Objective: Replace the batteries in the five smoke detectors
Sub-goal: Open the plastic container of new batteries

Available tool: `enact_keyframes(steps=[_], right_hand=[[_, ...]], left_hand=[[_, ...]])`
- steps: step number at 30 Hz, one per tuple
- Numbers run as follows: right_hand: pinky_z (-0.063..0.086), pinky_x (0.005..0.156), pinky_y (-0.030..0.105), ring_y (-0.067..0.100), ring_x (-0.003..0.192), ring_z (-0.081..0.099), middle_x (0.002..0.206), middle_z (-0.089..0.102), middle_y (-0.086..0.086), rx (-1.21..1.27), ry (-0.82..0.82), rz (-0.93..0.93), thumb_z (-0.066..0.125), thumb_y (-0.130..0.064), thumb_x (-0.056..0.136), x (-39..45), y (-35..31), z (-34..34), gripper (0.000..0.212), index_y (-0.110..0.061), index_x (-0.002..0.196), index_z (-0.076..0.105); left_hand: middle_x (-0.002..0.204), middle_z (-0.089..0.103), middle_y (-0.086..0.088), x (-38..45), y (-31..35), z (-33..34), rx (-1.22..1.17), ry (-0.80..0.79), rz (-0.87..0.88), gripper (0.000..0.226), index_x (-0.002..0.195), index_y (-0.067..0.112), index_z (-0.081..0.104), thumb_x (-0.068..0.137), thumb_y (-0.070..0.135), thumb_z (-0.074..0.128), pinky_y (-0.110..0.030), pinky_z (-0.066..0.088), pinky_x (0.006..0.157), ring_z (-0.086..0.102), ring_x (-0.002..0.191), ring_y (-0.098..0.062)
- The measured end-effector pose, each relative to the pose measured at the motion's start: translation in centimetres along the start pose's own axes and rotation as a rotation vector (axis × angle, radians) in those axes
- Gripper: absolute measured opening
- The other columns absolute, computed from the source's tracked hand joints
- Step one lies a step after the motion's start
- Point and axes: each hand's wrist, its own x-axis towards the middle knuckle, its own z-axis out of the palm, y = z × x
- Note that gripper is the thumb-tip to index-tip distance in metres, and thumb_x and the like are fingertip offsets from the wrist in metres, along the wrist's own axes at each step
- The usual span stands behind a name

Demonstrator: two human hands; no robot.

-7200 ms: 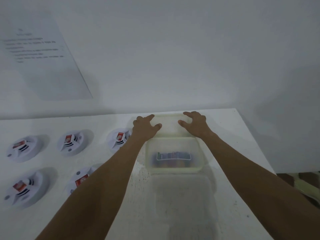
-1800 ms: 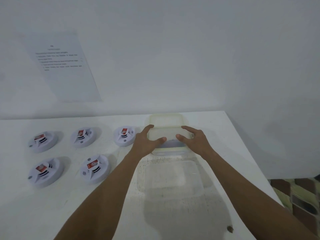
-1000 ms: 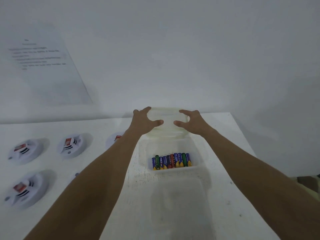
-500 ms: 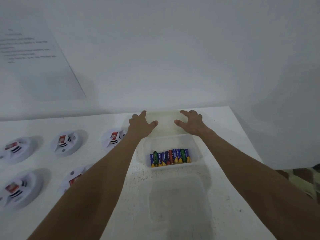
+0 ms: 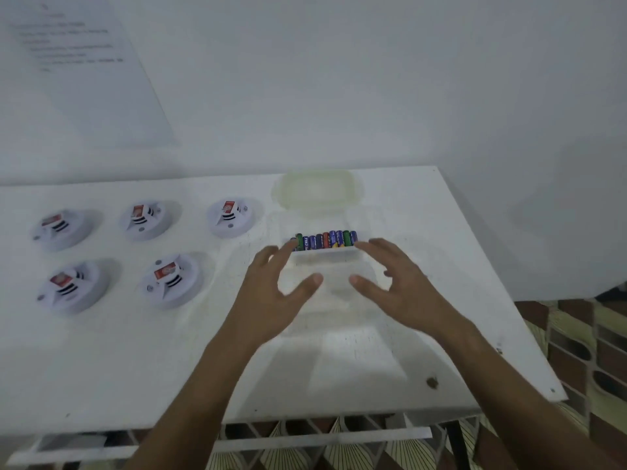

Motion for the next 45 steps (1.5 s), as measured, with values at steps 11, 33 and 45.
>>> enact_keyframes(steps=[11,33,45], right_hand=[[0.042,0.095,0.014,0.008,0.132,0.042,0.155,0.035,-0.015,0.139,-0.054,0.134,0.078,-0.059,0.073,-5.2,2.4,3.0,0.095,-0.038,0.153,0.029],[0.047,0.07,0.001,-0.007,0.097,0.058,0.128,0.048,-0.022,0.293,0.097,0.108,0.087,-0.04,0.072,-0.5,3.6,3.1,0.098,-0.036,0.152,0.031],[0.047,0.067,0.001,-0.002,0.096,0.059,0.145,0.048,-0.011,0.214,0.085,0.142,0.086,-0.047,0.071,0.8,3.4,2.3,0.104,-0.031,0.155,0.029]], left_hand=[[0.157,0.028,0.014,-5.6,-3.2,3.7,-0.136,0.021,-0.204,0.125,0.152,0.042,0.012,0.051,0.075,0.078,-0.04,0.042,0.109,0.039,0.137,-0.01],[0.155,0.033,0.012,0.1,-2.6,3.8,-0.231,0.038,-0.207,0.129,0.155,0.026,0.015,0.053,0.07,0.081,-0.044,0.045,0.106,0.042,0.136,-0.013],[0.152,0.037,0.01,1.4,-2.1,3.4,-0.179,0.033,-0.231,0.122,0.154,0.027,0.019,0.058,0.071,0.078,-0.044,0.041,0.109,0.045,0.134,-0.015]])
